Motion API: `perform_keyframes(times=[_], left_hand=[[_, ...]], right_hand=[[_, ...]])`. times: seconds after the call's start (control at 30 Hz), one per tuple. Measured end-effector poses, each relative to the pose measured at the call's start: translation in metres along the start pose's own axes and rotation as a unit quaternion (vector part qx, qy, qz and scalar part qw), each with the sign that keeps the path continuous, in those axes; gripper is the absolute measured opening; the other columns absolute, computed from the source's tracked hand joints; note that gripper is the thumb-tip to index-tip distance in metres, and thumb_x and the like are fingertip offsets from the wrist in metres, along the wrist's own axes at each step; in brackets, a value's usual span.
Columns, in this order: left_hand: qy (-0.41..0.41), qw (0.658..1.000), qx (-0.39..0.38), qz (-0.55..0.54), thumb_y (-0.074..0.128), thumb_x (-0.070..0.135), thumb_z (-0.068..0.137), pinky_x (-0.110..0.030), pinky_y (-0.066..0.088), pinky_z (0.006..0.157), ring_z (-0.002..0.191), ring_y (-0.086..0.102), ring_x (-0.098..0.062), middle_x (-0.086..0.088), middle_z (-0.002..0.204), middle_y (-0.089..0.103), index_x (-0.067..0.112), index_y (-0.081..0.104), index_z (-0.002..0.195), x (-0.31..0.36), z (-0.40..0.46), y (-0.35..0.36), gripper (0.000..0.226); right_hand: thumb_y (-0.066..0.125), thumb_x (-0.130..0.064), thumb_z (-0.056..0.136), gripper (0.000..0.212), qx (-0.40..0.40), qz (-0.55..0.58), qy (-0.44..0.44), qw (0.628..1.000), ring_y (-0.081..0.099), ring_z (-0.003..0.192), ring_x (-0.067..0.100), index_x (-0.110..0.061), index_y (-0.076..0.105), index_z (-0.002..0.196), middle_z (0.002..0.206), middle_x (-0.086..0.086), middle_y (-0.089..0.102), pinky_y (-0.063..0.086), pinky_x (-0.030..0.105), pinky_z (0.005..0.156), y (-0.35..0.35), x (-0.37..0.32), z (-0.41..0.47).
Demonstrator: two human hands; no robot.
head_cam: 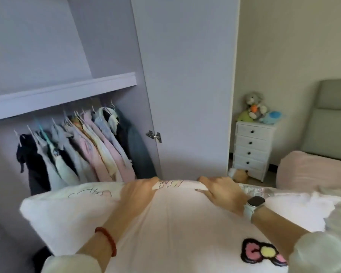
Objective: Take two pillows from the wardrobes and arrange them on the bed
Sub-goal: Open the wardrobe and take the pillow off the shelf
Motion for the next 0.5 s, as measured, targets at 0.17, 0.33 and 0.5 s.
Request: perform_keyframes(times=[0.17, 0.33, 0.5], left_hand=[[-0.011, 0.988, -0.139, -0.07, 0.041, 0.036, 0.085, -0.026, 0.033, 0.062, 0.086, 0.056, -0.018, -0.003, 0.095, 0.066, 0.02, 0.057, 0.088, 0.025, 0.007, 0.069, 0.023], [0.032, 0.992, -0.075, -0.099, 0.035, 0.043, 0.067, -0.034, 0.033, 0.059, 0.075, 0.057, -0.031, -0.006, 0.074, 0.064, 0.019, 0.057, 0.079, 0.043, 0.032, 0.073, 0.035], [0.078, 0.993, -0.037, -0.083, 0.044, 0.029, 0.072, -0.029, 0.037, 0.05, 0.056, 0.059, -0.029, -0.005, 0.062, 0.066, 0.02, 0.065, 0.077, 0.041, 0.053, 0.086, 0.023]], right_hand=[[0.042, -0.056, 0.086, 0.042, -0.032, 0.107, 0.13, 0.985, 0.06, 0.101, 0.019, -0.03, 0.046, 0.119, 0.109, 0.0, 0.065, 0.044, 0.033, 0.084, 0.014, 0.041, -0.032], [0.041, -0.033, 0.094, 0.043, 0.065, 0.335, 0.238, 0.909, 0.05, 0.112, 0.023, -0.017, 0.036, 0.134, 0.123, 0.008, 0.051, 0.037, 0.032, 0.097, 0.015, 0.078, -0.006], [0.046, -0.018, 0.092, 0.069, 0.151, 0.364, 0.292, 0.872, 0.012, 0.141, 0.026, -0.008, 0.0, 0.143, 0.153, 0.015, 0.009, 0.012, 0.035, 0.115, 0.006, 0.118, 0.06]])
Point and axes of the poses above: each hand's wrist, its own z-axis towards the middle knuckle, its own y-axis out of the palm, x = y × z, the point moved 3 cm from there along z, towards the middle knuckle
